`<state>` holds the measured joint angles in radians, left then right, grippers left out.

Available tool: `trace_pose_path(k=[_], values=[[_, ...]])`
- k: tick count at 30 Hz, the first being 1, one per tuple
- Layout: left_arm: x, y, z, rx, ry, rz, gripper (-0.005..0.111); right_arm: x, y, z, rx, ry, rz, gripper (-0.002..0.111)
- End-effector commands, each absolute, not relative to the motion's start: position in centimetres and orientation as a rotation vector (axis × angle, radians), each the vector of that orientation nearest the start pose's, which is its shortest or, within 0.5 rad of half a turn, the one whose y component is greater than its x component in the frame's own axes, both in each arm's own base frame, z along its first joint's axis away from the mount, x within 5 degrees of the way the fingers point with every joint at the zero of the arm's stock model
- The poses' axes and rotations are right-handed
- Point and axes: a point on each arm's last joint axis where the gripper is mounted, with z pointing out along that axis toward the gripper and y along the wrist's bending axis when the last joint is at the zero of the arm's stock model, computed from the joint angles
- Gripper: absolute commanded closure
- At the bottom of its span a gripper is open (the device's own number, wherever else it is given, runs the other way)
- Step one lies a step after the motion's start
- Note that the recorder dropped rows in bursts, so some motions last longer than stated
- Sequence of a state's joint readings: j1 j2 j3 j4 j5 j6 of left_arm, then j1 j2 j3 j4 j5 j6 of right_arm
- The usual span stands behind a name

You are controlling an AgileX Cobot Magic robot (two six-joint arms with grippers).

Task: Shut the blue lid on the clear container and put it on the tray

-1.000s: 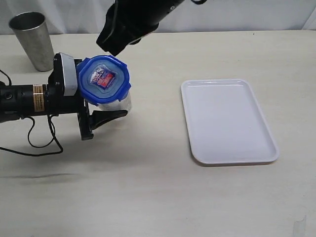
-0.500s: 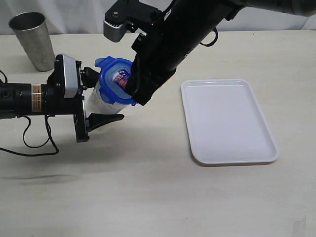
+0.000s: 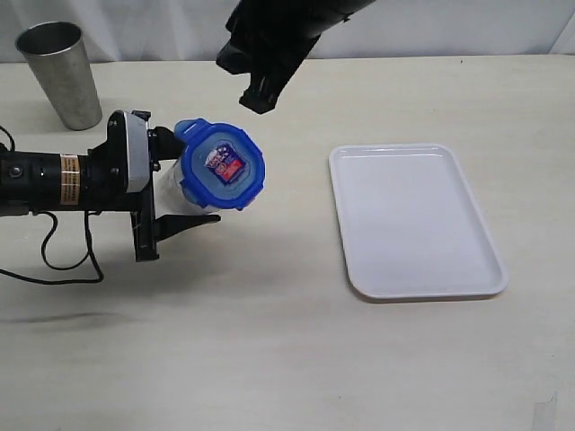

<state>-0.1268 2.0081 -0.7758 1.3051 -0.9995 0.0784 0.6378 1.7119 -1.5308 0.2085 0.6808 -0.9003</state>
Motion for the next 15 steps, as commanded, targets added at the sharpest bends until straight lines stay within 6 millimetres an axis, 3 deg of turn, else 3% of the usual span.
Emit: trace_pose_path(k=[1, 5, 9, 15], values=[[30.7, -11.4, 11.1, 1.566, 1.232, -0.386, 0.107, 30.4, 25.4, 33.3, -1.678, 1.677, -0.185, 0.07], [30.8, -11.3, 11.0, 1.584, 1.232, -0.364, 0.107, 28.2, 27.2, 33.0, -1.994, 1.443, -0.296, 0.07], [30.7, -11.3, 11.0, 1.595, 1.217, -0.358, 0.107, 26.3, 29.3, 31.9, -2.157, 1.295, -0.223, 0.07], [30.4, -11.4, 10.8, 1.675, 1.134, -0.328, 0.107, 26.3, 30.1, 28.8, -2.317, 1.319, -0.199, 0.07]])
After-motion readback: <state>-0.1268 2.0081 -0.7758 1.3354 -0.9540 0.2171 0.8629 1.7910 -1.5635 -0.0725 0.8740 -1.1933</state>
